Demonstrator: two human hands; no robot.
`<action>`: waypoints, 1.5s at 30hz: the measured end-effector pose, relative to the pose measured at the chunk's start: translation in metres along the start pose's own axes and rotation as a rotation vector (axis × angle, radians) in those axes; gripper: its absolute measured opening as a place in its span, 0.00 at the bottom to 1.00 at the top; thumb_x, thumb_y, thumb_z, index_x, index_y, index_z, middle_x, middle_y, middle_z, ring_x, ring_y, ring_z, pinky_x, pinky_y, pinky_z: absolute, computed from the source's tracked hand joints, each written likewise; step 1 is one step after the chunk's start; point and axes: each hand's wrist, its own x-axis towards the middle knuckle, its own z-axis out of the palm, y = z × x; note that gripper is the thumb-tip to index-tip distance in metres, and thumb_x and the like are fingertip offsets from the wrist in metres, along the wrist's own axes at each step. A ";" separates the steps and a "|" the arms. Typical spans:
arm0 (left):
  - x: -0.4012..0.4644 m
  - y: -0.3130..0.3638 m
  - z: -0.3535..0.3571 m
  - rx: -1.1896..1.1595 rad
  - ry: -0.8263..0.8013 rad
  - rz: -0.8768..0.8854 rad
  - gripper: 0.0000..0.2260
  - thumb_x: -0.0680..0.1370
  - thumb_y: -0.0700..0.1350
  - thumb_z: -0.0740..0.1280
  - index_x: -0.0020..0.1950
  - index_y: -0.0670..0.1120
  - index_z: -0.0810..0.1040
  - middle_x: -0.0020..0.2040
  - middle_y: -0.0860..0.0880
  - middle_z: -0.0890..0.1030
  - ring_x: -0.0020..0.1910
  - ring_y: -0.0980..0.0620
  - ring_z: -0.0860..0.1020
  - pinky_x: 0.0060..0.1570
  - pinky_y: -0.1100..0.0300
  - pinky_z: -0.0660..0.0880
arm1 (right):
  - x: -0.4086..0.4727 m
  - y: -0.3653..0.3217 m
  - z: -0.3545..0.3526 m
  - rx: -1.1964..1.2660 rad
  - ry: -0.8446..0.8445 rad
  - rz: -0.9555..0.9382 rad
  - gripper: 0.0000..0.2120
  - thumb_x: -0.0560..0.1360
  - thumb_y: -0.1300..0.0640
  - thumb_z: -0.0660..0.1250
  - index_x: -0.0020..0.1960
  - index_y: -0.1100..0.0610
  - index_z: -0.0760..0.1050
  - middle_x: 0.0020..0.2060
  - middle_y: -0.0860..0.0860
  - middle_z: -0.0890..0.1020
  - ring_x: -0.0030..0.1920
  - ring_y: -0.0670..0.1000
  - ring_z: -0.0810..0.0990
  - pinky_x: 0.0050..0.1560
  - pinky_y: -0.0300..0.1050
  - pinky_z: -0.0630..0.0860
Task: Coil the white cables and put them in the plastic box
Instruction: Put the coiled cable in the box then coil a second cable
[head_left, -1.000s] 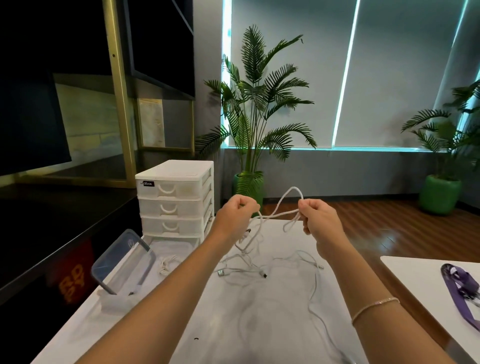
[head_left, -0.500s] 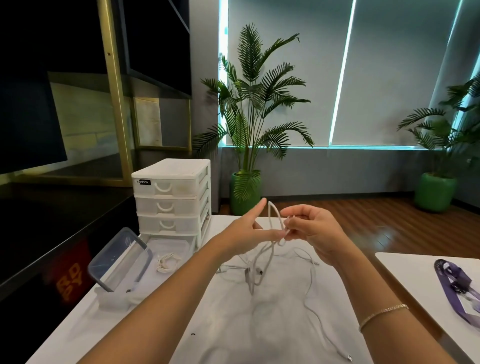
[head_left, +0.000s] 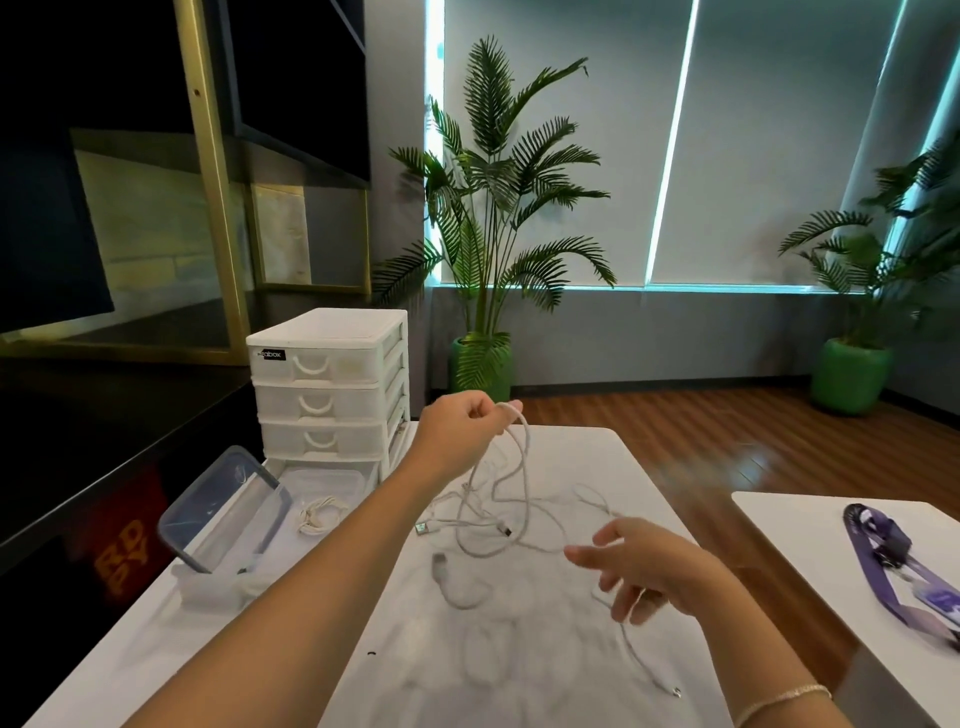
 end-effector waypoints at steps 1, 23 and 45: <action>0.000 0.000 -0.001 -0.001 0.012 -0.006 0.19 0.75 0.54 0.67 0.30 0.45 0.68 0.33 0.46 0.76 0.32 0.52 0.70 0.41 0.57 0.70 | 0.003 0.003 0.004 -0.085 0.001 0.033 0.24 0.72 0.47 0.69 0.59 0.62 0.68 0.42 0.56 0.79 0.27 0.49 0.79 0.26 0.40 0.75; 0.006 -0.025 0.024 0.116 -0.178 -0.302 0.14 0.77 0.52 0.64 0.38 0.43 0.75 0.36 0.47 0.75 0.31 0.51 0.69 0.29 0.63 0.66 | 0.068 -0.035 0.032 0.237 0.502 -0.280 0.10 0.78 0.58 0.61 0.54 0.60 0.78 0.46 0.54 0.82 0.44 0.52 0.82 0.52 0.47 0.79; -0.023 0.020 0.015 -0.439 -0.507 -0.302 0.05 0.79 0.40 0.61 0.50 0.45 0.77 0.34 0.49 0.76 0.21 0.59 0.65 0.19 0.70 0.61 | -0.021 -0.071 0.002 0.561 0.144 -0.278 0.20 0.80 0.47 0.55 0.56 0.62 0.74 0.43 0.57 0.80 0.41 0.53 0.80 0.43 0.46 0.79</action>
